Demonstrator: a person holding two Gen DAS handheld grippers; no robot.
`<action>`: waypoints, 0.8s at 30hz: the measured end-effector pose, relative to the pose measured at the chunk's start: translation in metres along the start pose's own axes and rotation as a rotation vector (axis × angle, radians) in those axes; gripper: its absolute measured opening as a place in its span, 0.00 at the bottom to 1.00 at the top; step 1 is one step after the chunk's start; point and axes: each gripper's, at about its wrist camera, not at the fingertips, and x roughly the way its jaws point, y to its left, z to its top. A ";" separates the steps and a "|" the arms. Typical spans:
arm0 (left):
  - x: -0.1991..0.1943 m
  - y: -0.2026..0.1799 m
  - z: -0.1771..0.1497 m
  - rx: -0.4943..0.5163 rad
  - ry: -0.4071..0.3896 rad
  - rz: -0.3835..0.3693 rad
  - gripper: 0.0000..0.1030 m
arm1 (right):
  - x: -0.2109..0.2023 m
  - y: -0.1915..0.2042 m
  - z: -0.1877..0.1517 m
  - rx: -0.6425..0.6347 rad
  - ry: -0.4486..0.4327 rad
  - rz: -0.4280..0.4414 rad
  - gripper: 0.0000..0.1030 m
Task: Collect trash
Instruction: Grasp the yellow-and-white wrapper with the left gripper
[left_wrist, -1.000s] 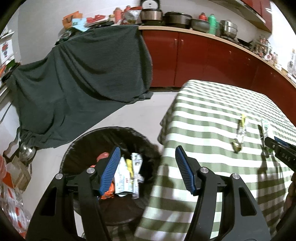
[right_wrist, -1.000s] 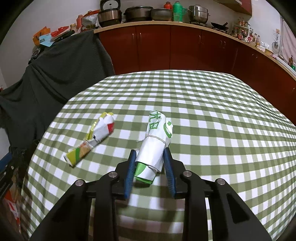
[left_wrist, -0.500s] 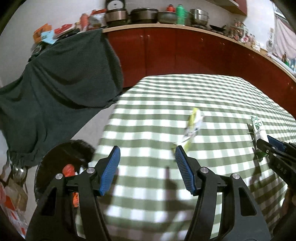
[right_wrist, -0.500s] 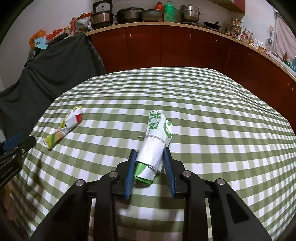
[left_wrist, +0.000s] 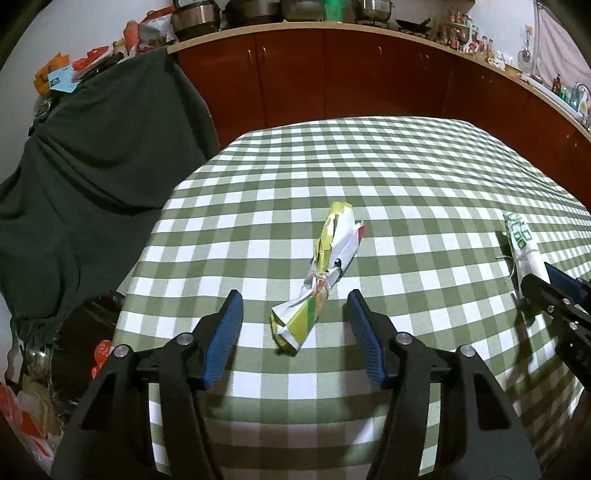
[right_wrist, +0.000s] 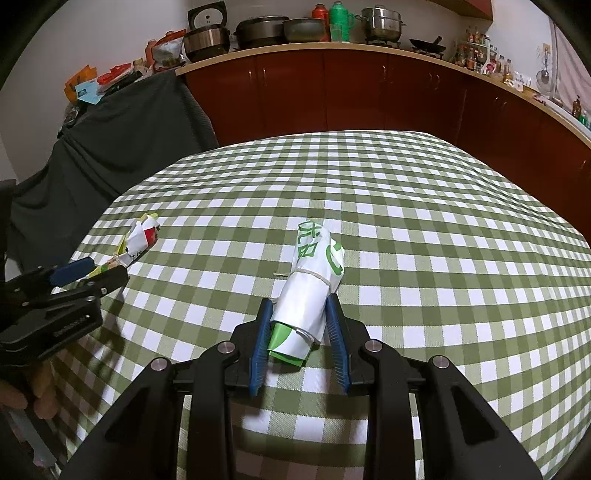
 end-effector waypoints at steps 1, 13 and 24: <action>0.000 0.000 0.000 0.000 -0.004 -0.002 0.51 | 0.000 0.000 0.000 -0.001 -0.001 0.001 0.30; -0.004 -0.013 -0.003 0.052 -0.022 -0.019 0.24 | -0.001 0.000 -0.002 0.001 -0.009 -0.002 0.30; -0.007 -0.018 -0.007 0.057 -0.027 -0.022 0.23 | -0.002 -0.001 -0.004 0.005 -0.017 -0.002 0.30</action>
